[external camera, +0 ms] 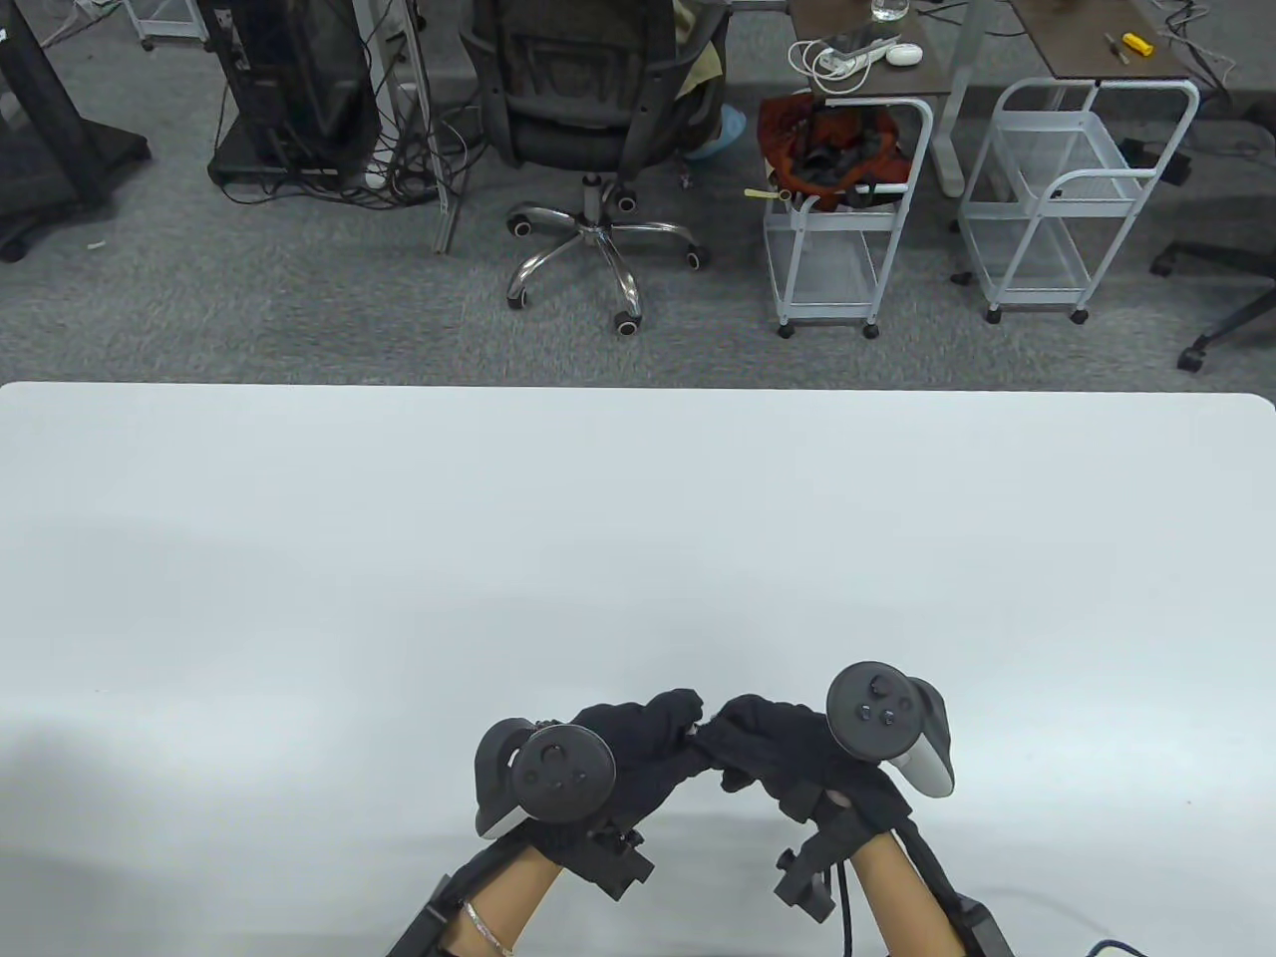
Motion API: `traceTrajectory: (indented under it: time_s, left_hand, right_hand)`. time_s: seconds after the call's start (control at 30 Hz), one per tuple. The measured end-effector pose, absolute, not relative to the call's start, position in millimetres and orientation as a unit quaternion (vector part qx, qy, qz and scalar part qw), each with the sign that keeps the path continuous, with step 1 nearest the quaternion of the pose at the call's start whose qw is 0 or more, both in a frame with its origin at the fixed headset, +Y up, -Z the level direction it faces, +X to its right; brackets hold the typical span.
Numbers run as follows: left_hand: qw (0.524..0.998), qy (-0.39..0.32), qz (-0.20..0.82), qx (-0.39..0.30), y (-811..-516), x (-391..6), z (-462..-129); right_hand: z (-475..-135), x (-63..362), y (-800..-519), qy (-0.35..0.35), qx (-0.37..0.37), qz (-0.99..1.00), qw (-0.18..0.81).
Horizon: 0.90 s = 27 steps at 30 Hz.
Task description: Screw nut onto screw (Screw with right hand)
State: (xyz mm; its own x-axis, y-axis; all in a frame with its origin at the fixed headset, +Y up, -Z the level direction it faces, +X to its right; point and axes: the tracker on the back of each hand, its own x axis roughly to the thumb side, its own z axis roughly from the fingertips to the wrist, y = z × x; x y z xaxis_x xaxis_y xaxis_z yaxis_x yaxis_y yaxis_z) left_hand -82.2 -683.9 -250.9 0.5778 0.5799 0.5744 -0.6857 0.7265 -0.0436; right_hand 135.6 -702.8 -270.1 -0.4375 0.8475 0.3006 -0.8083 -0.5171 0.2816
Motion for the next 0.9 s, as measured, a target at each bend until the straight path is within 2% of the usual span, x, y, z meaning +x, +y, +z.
traceTrajectory:
  time_s: [0.1, 0.23, 0.33, 0.4, 0.5, 0.57, 0.67, 0.73, 0.9]
  left_hand:
    - [0.88, -0.289, 0.369, 0.08, -684.5, -82.6, -252.1]
    - [0.885, -0.286, 0.357, 0.085, -683.6, -83.2, -252.0]
    - [0.884, -0.292, 0.356, 0.081, -682.6, -83.5, -252.0]
    - [0.881, -0.293, 0.364, 0.075, -683.1, -83.2, -252.1]
    - [0.884, -0.287, 0.361, 0.081, -683.0, -83.4, -251.5]
    - [0.887, -0.291, 0.344, 0.1, -681.6, -83.0, -250.1]
    - [0.887, -0.299, 0.336, 0.108, -679.6, -82.1, -248.3]
    - [0.881, -0.3, 0.352, 0.097, -680.2, -81.5, -248.5]
    - [0.887, -0.296, 0.339, 0.105, -680.1, -82.2, -248.3]
  right_hand:
    - [-269.8, 136.0, -702.8, 0.049, 0.204, 0.847, 0.489]
    - [-270.0, 135.2, -701.7, 0.131, 0.249, 0.839, 0.466]
    - [-269.9, 134.8, -702.2, 0.054, 0.215, 0.847, 0.483]
    - [-268.8, 134.7, -702.2, 0.038, 0.201, 0.849, 0.488]
    - [-270.3, 135.3, -702.0, 0.077, 0.249, 0.842, 0.472]
    - [-269.6, 134.8, -702.3, 0.121, 0.253, 0.838, 0.468]
    - [-269.8, 134.8, -702.5, 0.031, 0.216, 0.845, 0.489]
    - [-269.5, 136.0, -702.0, 0.025, 0.213, 0.846, 0.488]
    - [-269.7, 135.9, -701.6, 0.115, 0.238, 0.841, 0.473]
